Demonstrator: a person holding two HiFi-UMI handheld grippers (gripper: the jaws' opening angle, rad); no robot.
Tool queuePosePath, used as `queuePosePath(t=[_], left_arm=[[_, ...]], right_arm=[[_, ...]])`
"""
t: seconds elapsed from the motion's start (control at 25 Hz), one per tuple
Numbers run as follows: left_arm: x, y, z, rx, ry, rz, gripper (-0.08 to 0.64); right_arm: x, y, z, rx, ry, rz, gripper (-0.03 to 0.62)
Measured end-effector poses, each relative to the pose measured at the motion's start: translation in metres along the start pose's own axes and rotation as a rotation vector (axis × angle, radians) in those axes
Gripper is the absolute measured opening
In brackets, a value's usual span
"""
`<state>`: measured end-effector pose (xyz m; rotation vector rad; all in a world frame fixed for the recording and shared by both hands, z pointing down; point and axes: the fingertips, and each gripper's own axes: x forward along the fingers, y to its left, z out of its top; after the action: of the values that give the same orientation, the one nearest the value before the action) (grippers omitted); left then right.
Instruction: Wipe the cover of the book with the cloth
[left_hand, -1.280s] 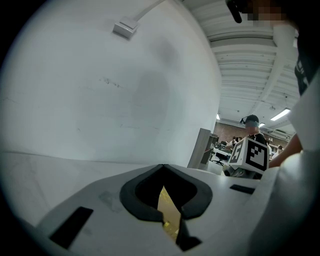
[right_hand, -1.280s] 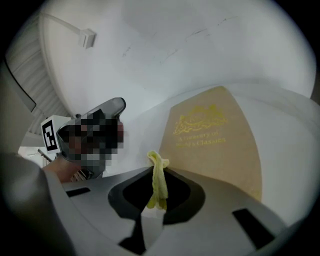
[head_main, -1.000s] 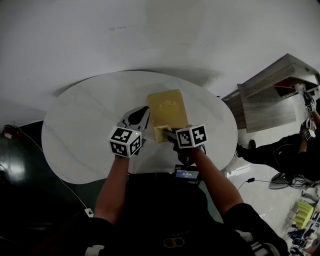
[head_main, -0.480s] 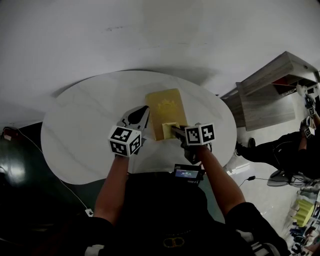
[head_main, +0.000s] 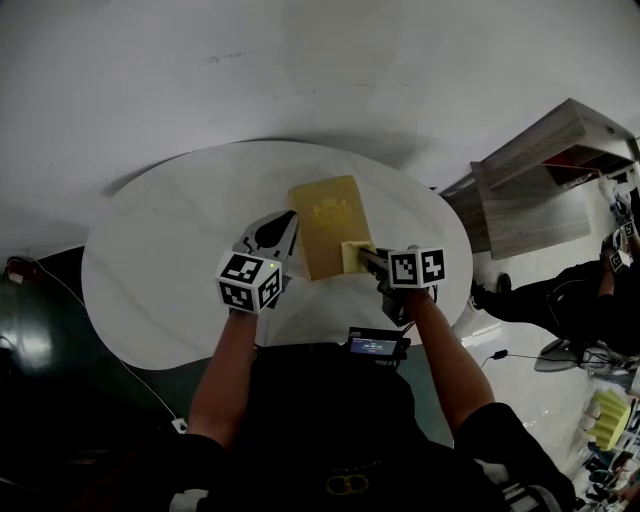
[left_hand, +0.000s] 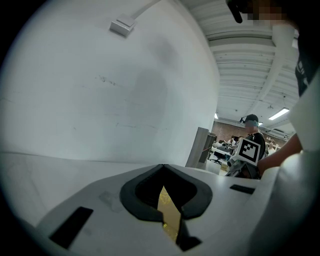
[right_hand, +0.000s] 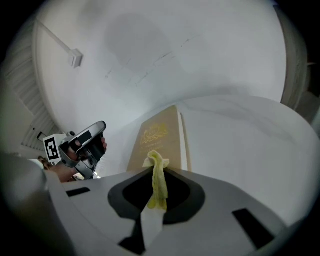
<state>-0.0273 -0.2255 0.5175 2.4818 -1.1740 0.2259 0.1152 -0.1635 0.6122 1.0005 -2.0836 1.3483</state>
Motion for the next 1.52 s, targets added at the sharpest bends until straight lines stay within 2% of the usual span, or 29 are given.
queuePosePath(t=[0.52,0.92,1.2,1.4,1.52], left_arm=[[0.004,-0.001,-0.001,0.002,0.004,-0.007,0.009],[0.006,-0.004,-0.002,0.004,0.002,-0.012,0.009],[0.006,-0.008,0.0,0.014,0.003,-0.015,0.009],[0.005,-0.01,0.005,0.021,-0.001,-0.01,0.009],[0.003,-0.012,0.005,0.023,0.001,-0.003,0.009]], right_arm=[[-0.026,-0.037,0.006,0.06,-0.056,-0.06,0.087],[-0.028,-0.037,0.006,0.054,-0.063,-0.066,0.087],[-0.032,-0.01,0.026,-0.009,-0.101,-0.023,0.087],[-0.038,0.014,0.054,-0.094,-0.187,-0.003,0.087],[-0.047,0.027,0.07,-0.182,-0.264,-0.02,0.087]])
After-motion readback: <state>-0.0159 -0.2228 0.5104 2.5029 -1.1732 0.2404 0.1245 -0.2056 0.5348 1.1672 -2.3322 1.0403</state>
